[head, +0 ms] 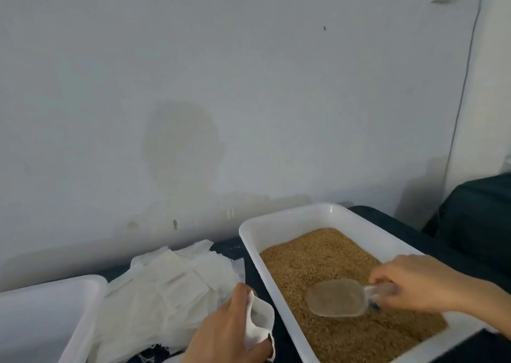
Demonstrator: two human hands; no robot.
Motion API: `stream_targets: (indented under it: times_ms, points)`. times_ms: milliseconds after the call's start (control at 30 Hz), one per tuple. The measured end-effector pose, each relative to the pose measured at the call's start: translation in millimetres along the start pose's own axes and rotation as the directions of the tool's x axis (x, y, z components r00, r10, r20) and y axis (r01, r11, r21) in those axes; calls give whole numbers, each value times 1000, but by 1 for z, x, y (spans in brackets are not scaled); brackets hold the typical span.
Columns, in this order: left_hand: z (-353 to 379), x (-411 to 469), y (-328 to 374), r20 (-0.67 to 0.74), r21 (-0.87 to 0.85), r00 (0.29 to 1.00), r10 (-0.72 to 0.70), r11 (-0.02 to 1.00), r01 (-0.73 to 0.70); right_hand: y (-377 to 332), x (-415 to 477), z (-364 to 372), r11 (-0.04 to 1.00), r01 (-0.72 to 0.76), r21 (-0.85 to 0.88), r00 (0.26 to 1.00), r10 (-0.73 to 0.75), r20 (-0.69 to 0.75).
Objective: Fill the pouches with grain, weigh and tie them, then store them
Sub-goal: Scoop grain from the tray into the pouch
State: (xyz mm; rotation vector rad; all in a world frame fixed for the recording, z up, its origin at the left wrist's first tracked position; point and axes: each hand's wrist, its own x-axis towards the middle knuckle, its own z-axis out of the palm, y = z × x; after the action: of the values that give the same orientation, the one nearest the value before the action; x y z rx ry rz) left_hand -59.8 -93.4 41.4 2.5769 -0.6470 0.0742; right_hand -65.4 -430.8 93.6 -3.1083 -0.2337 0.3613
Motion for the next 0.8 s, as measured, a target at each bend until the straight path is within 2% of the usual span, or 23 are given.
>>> stream_targets:
  times_ms: [33, 167, 267, 433, 600, 733, 800]
  points:
    - [3, -1, -3, -47, 5, 999, 10, 1000, -10, 3, -2, 1, 1000, -4, -19, 999, 3, -40]
    - [6, -5, 7, -76, -10, 997, 15, 1000, -16, 10, -13, 2, 994, 18, -103, 975, -40, -219]
    - [2, -6, 11, -44, -41, 997, -61, 997, 59, 2, -14, 9, 985, 30, -168, 963, -74, -261]
    - [4, -4, 16, -31, -20, 997, -68, 998, 67, -19, 0, 27, 999, 42, 18, 985, -39, -166]
    - [5, -3, 13, -52, 11, 996, -67, 998, 67, -3, 8, 38, 974, 3, 226, 995, 21, -103]
    - [4, -3, 7, -69, -18, 996, 48, 999, -50, 12, 1, 33, 888, 34, 458, 999, -18, -39]
    - [6, -1, 7, -73, -20, 994, 76, 997, -78, 17, 0, 36, 887, 26, 460, 999, -11, -36]
